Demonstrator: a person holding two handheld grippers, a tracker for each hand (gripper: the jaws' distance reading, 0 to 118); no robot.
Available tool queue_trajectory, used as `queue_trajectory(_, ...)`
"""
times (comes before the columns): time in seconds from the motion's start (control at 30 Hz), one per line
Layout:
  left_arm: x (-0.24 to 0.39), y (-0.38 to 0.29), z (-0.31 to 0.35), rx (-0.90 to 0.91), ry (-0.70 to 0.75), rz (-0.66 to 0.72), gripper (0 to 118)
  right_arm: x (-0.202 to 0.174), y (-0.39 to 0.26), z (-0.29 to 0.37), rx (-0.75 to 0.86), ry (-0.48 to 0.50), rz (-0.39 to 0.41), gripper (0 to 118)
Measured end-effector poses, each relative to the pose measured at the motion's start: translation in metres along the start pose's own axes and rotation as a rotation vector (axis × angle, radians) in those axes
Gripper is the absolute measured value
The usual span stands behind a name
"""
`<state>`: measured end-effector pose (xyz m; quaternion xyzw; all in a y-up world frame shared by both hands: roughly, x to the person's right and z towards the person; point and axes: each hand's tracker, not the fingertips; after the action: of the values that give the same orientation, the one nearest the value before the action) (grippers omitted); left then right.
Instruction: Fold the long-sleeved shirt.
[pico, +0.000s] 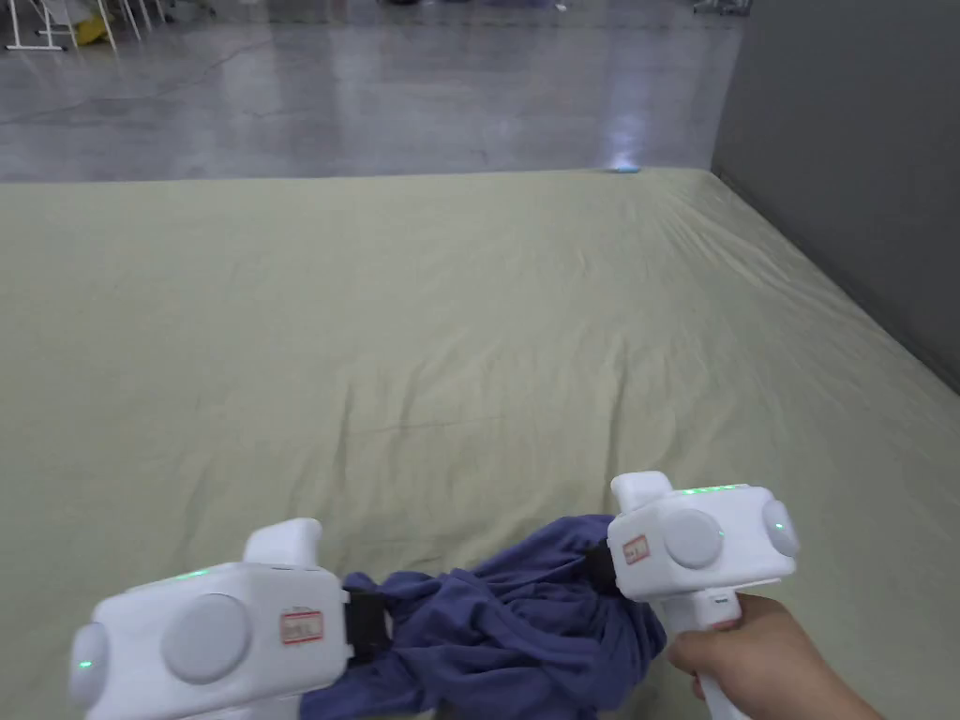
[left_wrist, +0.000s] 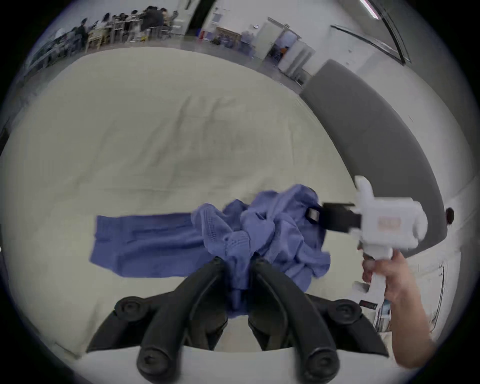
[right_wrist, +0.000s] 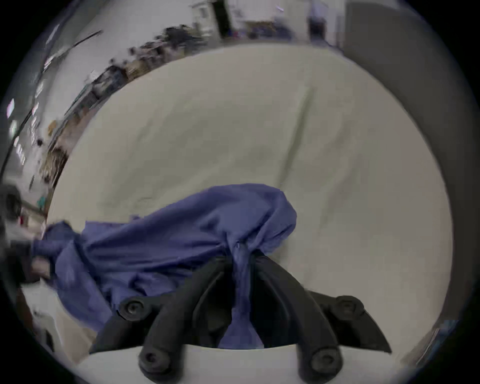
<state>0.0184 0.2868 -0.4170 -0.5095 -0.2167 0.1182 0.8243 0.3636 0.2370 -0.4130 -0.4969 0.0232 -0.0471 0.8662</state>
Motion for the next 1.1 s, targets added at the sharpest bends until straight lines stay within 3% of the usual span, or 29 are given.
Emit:
queue_trajectory(0.17,-0.019,0.046,0.084,0.162,-0.062,0.026,9,-0.004,0.038,0.111,0.189,0.081,-0.01,12)
queue_trajectory(0.23,-0.02,0.064,0.119,0.244,-0.023,0.019,9,-0.012,0.059,0.157,0.26,0.018,0.022,12)
queue_trajectory(0.33,-0.013,0.097,0.164,0.345,-0.11,0.008,9,-0.018,0.097,0.219,0.349,0.129,-0.002,12)
queue_trajectory(0.47,0.004,0.15,0.205,0.412,-0.074,-0.075,9,-0.047,0.15,0.28,0.437,-0.011,0.129,12)
queue_trajectory(0.6,0.016,0.211,0.247,0.498,-0.128,-0.069,9,-0.057,0.208,0.318,0.493,-0.012,0.173,12)
queue_trajectory(0.67,0.036,0.242,0.264,0.554,-0.069,-0.147,9,-0.065,0.24,0.332,0.505,-0.05,0.184,12)
queue_trajectory(0.77,0.058,0.29,0.284,0.579,-0.053,-0.172,9,-0.077,0.286,0.351,0.563,-0.151,0.274,12)
queue_trajectory(1.1,0.104,0.428,0.336,0.711,-0.039,-0.16,9,-0.097,0.417,0.434,0.701,-0.312,0.318,12)
